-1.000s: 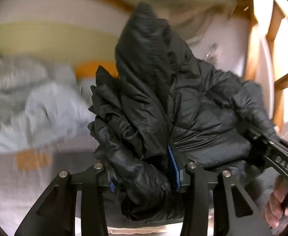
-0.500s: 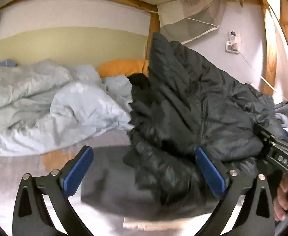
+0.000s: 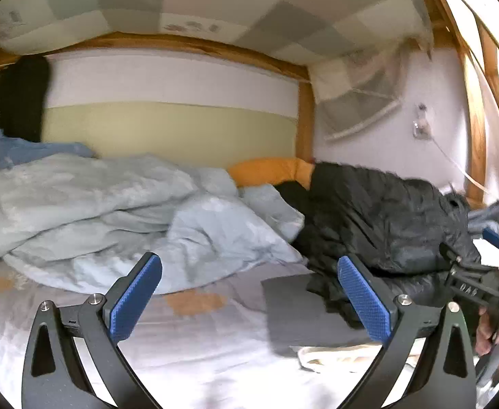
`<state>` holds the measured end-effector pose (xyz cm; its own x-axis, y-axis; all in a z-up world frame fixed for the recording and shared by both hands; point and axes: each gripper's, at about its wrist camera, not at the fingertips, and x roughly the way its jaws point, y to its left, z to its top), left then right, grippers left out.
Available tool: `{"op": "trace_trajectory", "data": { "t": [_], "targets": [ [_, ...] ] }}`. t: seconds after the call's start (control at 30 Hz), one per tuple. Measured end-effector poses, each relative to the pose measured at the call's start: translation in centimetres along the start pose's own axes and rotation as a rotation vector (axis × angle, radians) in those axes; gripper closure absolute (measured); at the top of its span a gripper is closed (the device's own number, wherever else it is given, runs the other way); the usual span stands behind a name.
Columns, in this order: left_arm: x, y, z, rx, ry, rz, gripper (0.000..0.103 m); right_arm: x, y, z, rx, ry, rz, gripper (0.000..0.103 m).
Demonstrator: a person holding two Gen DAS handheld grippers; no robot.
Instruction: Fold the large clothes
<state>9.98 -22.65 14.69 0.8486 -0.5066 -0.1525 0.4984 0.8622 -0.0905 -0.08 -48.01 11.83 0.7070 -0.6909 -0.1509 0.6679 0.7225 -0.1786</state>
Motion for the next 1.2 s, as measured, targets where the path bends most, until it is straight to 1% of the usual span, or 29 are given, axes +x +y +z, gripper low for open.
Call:
{"op": "trace_trajectory", "data": {
  "t": [0.03,0.1,0.2,0.23,0.3,0.33,0.37,0.43,0.47,0.5,0.6,0.7,0.8,0.87,0.93,0.97,1.1,1.2],
  "targets": [
    [-0.7,0.7,0.1,-0.008,-0.006,0.002,0.0,-0.6,0.4,0.1,-0.003,-0.012,0.004,0.0],
    [-2.5,1.9,0.3,-0.02,-0.03,0.021,0.0,-2.0,1.1,0.3,0.011,-0.04,0.044,0.0],
    [-5.0,3.7,0.4,-0.009,-0.057,0.037,0.0,-4.6,2.3,0.1,0.06,-0.118,0.133,0.0],
    [-5.7,4.2,0.4,0.0,-0.066,0.053,0.0,-5.4,2.8,-0.1,0.074,-0.144,0.159,0.0],
    [-7.3,5.5,0.3,0.011,-0.087,0.079,0.0,-6.8,4.5,-0.6,0.082,-0.166,0.22,0.0],
    [-7.9,6.1,0.2,0.011,-0.09,0.079,0.0,-7.4,5.7,-0.8,0.064,-0.156,0.25,0.0],
    [-8.4,6.7,0.0,0.013,-0.087,0.075,0.0,-7.8,7.0,-0.9,0.036,-0.122,0.283,0.0],
    [-9.2,8.1,-0.7,0.023,-0.062,0.037,0.0,-8.4,8.9,-1.5,0.02,-0.056,0.368,0.0],
    [-9.6,8.8,-1.2,0.025,-0.059,0.059,0.0,-8.9,9.7,-2.1,0.04,-0.029,0.403,0.0],
    [-10.2,9.6,-1.8,0.021,-0.063,0.112,0.0,-9.1,10.4,-2.7,0.056,-0.004,0.42,0.0],
    [-11.3,11.7,-4.2,0.019,-0.05,0.157,0.0,-9.7,13.0,-5.0,0.058,0.083,0.481,0.0],
    [-11.5,13.1,-6.7,0.044,-0.023,0.215,0.0,-10.6,15.3,-6.6,0.034,0.098,0.483,0.0],
    [-11.2,13.7,-8.9,0.091,-0.004,0.259,0.0,-10.7,16.4,-7.7,0.072,0.13,0.49,0.0],
    [-10.7,14.1,-10.2,0.101,0.008,0.266,0.0,-10.7,17.0,-8.5,0.103,0.142,0.462,0.0],
    [-10.1,14.2,-11.4,0.102,0.006,0.277,0.0,-10.9,17.3,-9.3,0.121,0.121,0.39,0.0],
    [-9.7,14.2,-11.9,0.101,0.006,0.283,0.0,-10.9,17.6,-9.7,0.123,0.11,0.373,0.0],
    [-8.1,14.2,-13.8,0.11,0.019,0.293,0.0,-10.6,19.1,-10.7,0.101,0.084,0.363,0.0],
    [-7.3,14.5,-14.5,0.105,0.05,0.301,0.0,-10.2,19.9,-11.2,0.083,0.095,0.382,0.0]
  ]
}}
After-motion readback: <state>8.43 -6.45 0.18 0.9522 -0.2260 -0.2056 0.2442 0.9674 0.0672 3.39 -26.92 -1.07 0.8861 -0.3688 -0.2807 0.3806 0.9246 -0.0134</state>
